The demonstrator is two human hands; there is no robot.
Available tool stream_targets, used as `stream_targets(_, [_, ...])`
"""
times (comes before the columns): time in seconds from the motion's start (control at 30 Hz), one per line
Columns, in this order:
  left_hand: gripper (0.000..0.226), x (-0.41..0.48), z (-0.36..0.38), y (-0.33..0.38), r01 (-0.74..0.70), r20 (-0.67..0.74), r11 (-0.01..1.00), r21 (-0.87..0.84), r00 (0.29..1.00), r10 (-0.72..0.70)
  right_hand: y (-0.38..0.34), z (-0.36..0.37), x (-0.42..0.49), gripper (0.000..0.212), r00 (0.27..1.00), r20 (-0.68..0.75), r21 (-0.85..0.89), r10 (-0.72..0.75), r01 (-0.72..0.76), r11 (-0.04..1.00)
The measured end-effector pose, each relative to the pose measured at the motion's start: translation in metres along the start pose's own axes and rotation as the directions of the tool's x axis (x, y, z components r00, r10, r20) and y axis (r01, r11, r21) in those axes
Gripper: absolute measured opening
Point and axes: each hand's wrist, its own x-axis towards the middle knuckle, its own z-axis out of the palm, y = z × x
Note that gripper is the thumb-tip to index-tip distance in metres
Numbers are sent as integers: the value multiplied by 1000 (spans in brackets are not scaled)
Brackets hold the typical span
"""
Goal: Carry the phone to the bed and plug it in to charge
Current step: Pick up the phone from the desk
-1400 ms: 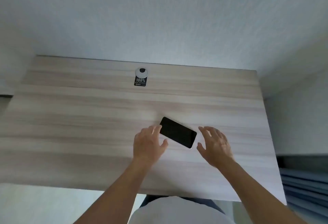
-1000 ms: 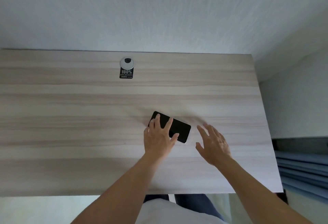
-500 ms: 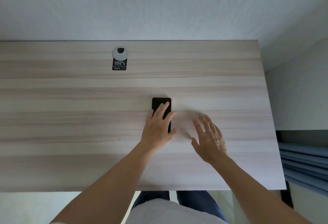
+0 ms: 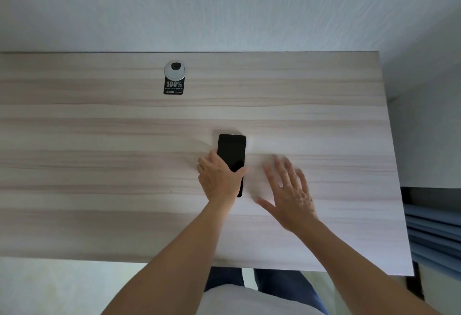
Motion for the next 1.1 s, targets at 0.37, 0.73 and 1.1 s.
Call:
stream_targets(0.37, [55,8,-2,7,5,34,981,-195,999,2,4,9,0,86,999,-43,33,0,1,999])
stream_targets(0.73, [30,-1,-28,2,190,222,665,-723,974,-37,1,-19,0,73,1000,24,141,5,-8,990])
stream_targets(1.1, [22,-45,-120,21,229,294,420,-878,951,97,-16,-140,-25,32,941,-242,802,238,56,594])
